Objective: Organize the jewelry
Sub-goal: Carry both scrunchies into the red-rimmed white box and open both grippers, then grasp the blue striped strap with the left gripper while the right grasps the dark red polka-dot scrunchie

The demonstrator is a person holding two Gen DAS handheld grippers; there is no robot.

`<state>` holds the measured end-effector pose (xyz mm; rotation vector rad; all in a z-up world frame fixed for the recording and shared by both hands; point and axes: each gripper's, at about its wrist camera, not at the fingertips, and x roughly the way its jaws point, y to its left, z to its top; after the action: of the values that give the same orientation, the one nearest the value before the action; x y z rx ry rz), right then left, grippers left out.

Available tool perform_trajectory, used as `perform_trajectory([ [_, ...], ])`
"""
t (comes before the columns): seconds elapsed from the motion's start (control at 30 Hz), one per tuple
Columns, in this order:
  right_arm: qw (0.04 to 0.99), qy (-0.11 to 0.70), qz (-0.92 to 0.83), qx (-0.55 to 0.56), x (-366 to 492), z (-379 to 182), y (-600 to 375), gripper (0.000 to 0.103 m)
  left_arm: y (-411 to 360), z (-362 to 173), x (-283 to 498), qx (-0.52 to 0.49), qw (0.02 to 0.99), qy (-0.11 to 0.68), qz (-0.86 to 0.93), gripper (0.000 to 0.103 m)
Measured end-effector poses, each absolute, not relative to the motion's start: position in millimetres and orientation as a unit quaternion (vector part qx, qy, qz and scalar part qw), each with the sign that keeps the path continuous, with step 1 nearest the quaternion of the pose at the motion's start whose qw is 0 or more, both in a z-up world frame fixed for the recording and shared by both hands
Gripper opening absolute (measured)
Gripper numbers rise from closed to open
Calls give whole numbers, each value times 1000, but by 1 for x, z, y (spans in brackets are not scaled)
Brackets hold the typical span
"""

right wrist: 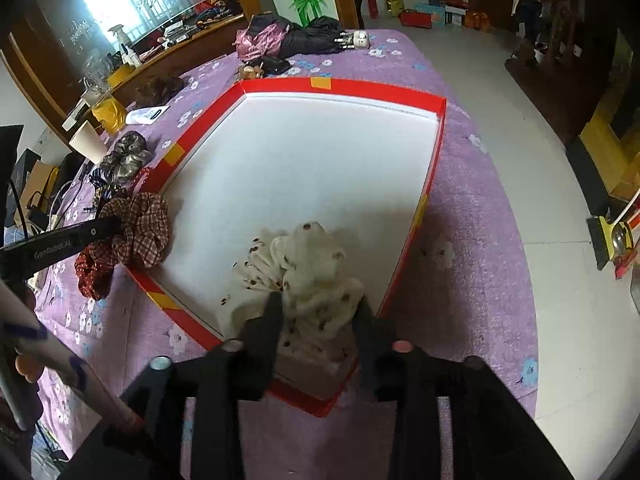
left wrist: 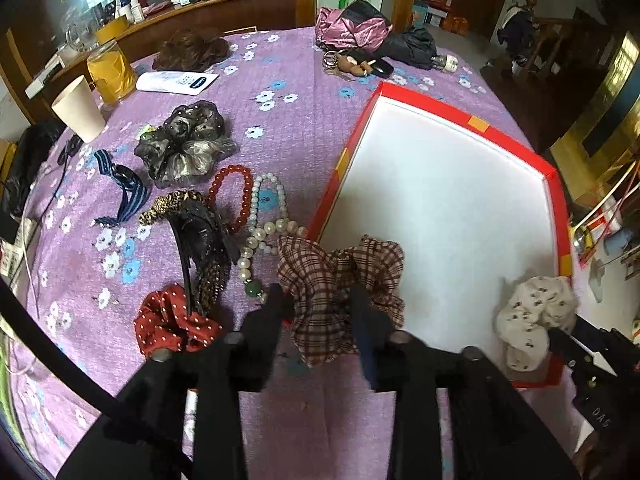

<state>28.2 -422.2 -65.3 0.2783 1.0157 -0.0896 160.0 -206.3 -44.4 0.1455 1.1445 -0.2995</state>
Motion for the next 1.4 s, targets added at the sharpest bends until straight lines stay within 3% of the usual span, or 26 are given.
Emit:
perform_trajectory([
  [0.1, 869, 475, -52, 127, 25, -58, -420, 60, -202, -39, 156, 49, 823, 545, -152, 39],
  [0.47, 879, 448, -62, 150, -1, -31, -414, 64, -126, 7, 117, -15, 839, 524, -147, 48],
  [0.8, 879, 454, -29, 140, -3, -28, -367, 65, -27, 10, 89, 13, 862, 505, -47, 48],
  [1.07, 875, 467, 9, 123, 13, -33, -312, 65, 28, 5, 98, -10, 862, 506, -11, 48],
  [1.4, 870, 479, 46, 108, 42, -38, -250, 65, 40, -7, 145, 0, 856, 516, -36, 48],
])
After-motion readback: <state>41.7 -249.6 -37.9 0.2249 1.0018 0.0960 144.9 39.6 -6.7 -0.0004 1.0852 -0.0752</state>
